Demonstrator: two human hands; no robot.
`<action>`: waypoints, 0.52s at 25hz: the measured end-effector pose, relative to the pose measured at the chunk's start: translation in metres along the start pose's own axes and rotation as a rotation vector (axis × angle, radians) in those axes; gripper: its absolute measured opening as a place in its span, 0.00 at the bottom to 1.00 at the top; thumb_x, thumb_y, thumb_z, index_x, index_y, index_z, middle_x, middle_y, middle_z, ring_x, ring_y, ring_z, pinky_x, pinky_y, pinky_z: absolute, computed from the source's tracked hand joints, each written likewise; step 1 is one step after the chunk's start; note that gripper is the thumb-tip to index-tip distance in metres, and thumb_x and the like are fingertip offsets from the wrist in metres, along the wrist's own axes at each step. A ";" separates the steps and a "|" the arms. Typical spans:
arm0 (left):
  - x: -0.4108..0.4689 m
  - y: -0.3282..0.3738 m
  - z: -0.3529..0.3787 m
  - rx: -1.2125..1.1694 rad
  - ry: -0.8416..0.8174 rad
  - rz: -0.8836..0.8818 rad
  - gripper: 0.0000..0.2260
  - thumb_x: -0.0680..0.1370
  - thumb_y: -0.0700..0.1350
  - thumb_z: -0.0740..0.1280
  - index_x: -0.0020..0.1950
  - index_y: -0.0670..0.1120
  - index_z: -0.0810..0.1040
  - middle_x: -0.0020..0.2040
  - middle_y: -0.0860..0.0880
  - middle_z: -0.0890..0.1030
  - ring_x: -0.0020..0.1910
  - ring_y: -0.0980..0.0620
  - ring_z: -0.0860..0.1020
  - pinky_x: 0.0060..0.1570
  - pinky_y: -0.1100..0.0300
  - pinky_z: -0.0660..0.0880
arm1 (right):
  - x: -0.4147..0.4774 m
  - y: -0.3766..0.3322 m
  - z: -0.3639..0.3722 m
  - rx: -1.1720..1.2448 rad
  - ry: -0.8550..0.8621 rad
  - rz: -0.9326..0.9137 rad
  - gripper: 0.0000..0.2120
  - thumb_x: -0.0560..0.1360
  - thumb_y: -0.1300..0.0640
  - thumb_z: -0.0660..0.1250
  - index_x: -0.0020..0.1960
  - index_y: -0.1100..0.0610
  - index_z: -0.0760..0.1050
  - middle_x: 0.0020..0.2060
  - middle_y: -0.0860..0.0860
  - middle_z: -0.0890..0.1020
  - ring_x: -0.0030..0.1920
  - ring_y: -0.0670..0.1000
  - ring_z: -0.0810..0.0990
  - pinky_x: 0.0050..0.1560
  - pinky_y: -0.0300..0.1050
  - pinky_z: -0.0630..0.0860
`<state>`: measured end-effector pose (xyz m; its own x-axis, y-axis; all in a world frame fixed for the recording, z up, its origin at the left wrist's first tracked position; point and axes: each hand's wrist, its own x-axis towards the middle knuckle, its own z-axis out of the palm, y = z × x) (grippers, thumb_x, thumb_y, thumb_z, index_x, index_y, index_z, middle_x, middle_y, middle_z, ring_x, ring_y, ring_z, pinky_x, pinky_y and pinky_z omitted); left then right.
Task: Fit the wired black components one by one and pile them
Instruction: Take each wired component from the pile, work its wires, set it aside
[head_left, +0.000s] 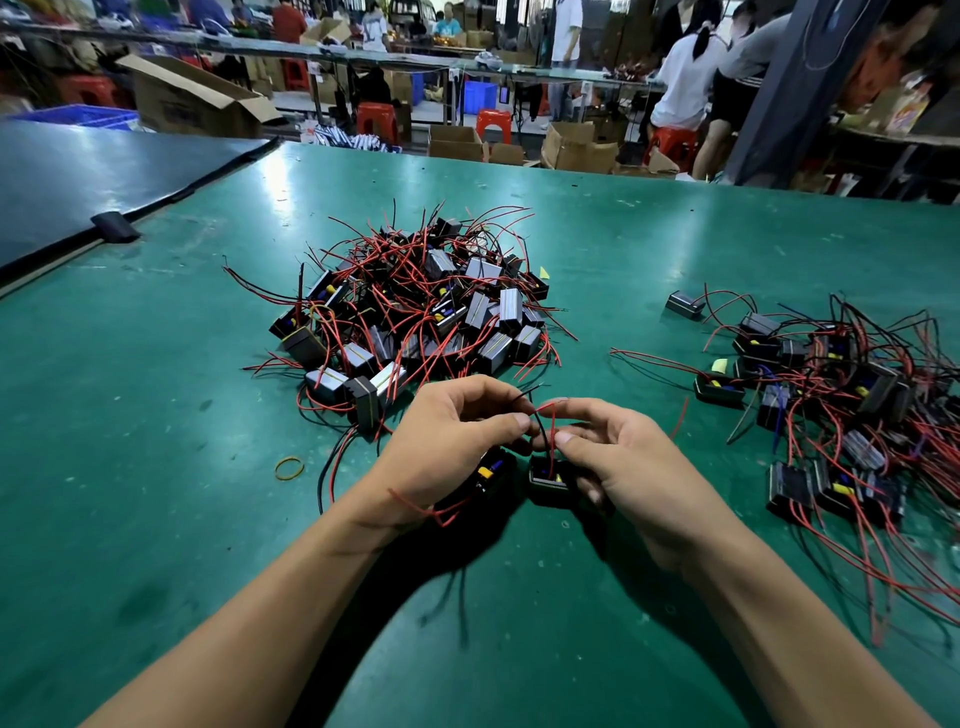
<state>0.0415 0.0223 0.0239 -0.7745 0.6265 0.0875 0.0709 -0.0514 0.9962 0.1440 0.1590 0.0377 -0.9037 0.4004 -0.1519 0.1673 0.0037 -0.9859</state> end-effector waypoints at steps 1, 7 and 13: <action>0.000 0.000 0.000 0.002 -0.002 -0.006 0.05 0.74 0.32 0.70 0.46 0.41 0.82 0.44 0.40 0.85 0.45 0.42 0.84 0.55 0.50 0.78 | 0.001 0.000 -0.002 0.009 -0.012 0.007 0.11 0.82 0.68 0.60 0.60 0.58 0.75 0.41 0.53 0.86 0.21 0.44 0.64 0.22 0.33 0.63; 0.000 0.002 0.001 0.037 0.012 -0.016 0.05 0.73 0.33 0.72 0.45 0.43 0.83 0.39 0.46 0.83 0.39 0.50 0.79 0.49 0.54 0.76 | 0.002 0.000 -0.005 -0.075 -0.062 -0.014 0.12 0.82 0.67 0.61 0.62 0.56 0.73 0.39 0.49 0.86 0.34 0.52 0.72 0.24 0.33 0.64; -0.001 0.004 0.000 0.000 0.001 -0.035 0.05 0.73 0.33 0.71 0.44 0.41 0.83 0.37 0.47 0.82 0.36 0.52 0.78 0.44 0.61 0.77 | 0.004 0.004 -0.004 -0.091 -0.032 -0.029 0.11 0.81 0.66 0.63 0.59 0.55 0.78 0.37 0.48 0.79 0.31 0.45 0.72 0.24 0.32 0.63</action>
<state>0.0429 0.0212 0.0277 -0.7774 0.6268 0.0520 0.0432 -0.0293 0.9986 0.1429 0.1640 0.0331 -0.9207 0.3691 -0.1268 0.1744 0.0986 -0.9797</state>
